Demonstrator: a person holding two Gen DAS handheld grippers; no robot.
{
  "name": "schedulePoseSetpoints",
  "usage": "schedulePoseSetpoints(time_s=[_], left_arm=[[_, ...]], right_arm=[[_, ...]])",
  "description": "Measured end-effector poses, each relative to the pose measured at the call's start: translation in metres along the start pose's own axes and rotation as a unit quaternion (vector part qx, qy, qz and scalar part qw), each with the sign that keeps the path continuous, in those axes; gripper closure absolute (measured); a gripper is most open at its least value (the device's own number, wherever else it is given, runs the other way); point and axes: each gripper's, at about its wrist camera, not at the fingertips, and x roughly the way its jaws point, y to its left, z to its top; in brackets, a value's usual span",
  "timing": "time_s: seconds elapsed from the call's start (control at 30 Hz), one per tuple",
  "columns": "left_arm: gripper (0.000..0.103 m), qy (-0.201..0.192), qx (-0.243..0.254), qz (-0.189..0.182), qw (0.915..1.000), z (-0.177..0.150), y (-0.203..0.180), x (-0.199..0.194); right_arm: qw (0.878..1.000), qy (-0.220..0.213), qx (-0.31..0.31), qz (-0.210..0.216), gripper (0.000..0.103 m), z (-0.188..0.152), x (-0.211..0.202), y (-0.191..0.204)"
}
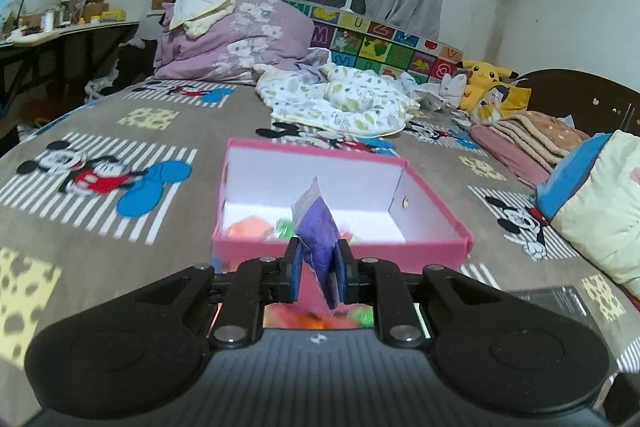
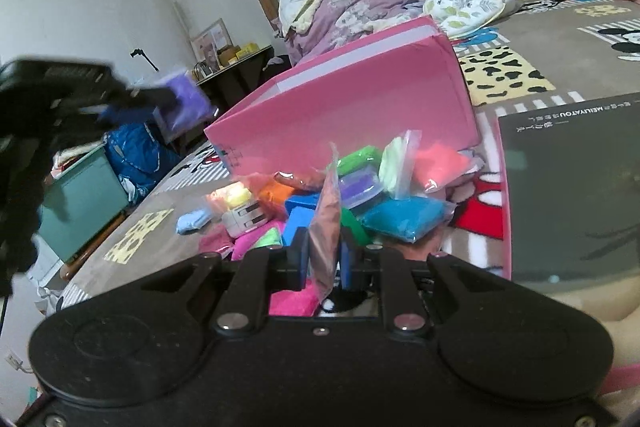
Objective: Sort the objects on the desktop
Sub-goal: 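Carry the purple bag into the pink box and open left tool while right holds peach bag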
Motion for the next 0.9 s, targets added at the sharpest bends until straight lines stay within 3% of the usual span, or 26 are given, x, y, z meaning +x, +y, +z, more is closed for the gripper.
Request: schedulePoseSetpoints(time_s=[0.3,0.6,0.8,0.9], left_arm=[[0.087,0.033,0.018,0.021,0.9991,0.037,-0.006,0.068],[0.087,0.112,0.019,0.042,0.9926,0.032,-0.005,0.140],[0.087,0.171,0.006,0.001,0.9852,0.027,-0.012,0.174],[0.087,0.194,0.016,0.004,0.9808,0.027,-0.019,0.184]], right_arm=[[1.000,-0.004,0.009,0.016,0.089,0.002,0.001,-0.004],[1.000,0.006,0.009,0.022,0.089,0.001,0.007,-0.004],[1.000,0.012,0.011,0.022,0.089,0.000,0.010,-0.006],[1.000,0.014,0.011,0.022,0.089,0.000,0.011,-0.006]])
